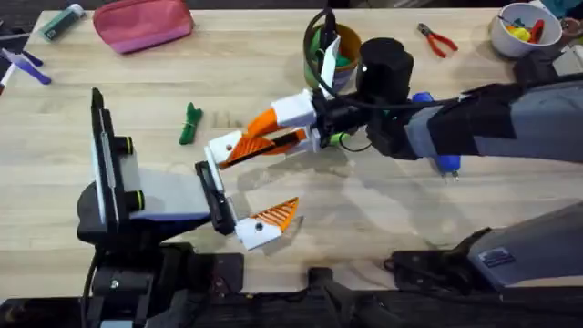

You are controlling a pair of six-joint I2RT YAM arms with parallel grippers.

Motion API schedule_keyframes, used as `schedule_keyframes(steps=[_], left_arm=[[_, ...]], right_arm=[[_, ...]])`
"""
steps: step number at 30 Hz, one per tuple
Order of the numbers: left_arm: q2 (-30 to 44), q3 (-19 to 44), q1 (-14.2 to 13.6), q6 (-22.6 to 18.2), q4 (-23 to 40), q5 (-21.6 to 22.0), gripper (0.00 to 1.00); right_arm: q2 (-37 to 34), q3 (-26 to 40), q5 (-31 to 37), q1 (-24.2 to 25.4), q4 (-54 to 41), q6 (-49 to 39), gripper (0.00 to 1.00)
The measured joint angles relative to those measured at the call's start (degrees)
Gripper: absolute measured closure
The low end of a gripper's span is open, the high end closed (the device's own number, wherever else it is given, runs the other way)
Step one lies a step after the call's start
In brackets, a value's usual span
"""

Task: Pick up the gripper from the table and insert it into the empty holder that is missing its gripper. Then pick up a screw, insert it into the mounting hole, and use the screwdriver to tighten it. Finally, clean up the table by picking up the vegetable and placing it into the bucket.

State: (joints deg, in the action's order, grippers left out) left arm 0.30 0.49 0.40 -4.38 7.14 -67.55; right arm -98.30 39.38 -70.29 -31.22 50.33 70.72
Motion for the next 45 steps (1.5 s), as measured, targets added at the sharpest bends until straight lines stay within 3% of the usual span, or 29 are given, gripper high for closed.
schedule_keyframes(steps=[2,3,17,21,26,33,39,45], left_arm=[[0.0,0.0,0.0,0.0,0.0,0.0,0.015],[0.0,0.0,0.0,0.0,0.0,0.0,0.015],[0.0,0.0,0.0,-0.2,0.0,0.0,0.014],[0.0,0.0,0.0,-0.2,0.0,0.0,0.014],[0.0,0.0,0.0,-0.2,0.0,-0.1,0.014],[0.0,0.0,0.0,-0.2,0.0,-0.2,0.015],[0.0,0.0,0.0,-0.2,0.0,-0.2,0.015],[0.0,0.0,0.0,-0.2,0.0,-0.2,0.015]], right_arm=[[0.0,0.0,0.4,0.0,0.0,-0.1,0.058],[0.0,0.0,0.5,0.0,0.0,0.0,0.027],[1.3,0.0,2.5,1.1,-2.3,-1.9,0.01],[7.4,1.7,3.6,4.0,-18.6,-8.4,0.01],[15.7,8.5,8.5,8.0,-51.1,-23.6,0.009],[21.1,25.5,26.1,10.6,-93.7,-48.0,0.009],[20.2,38.1,47.6,8.2,-110.0,-60.3,0.008],[16.5,41.0,63.6,3.6,-113.4,-67.1,0.008]])
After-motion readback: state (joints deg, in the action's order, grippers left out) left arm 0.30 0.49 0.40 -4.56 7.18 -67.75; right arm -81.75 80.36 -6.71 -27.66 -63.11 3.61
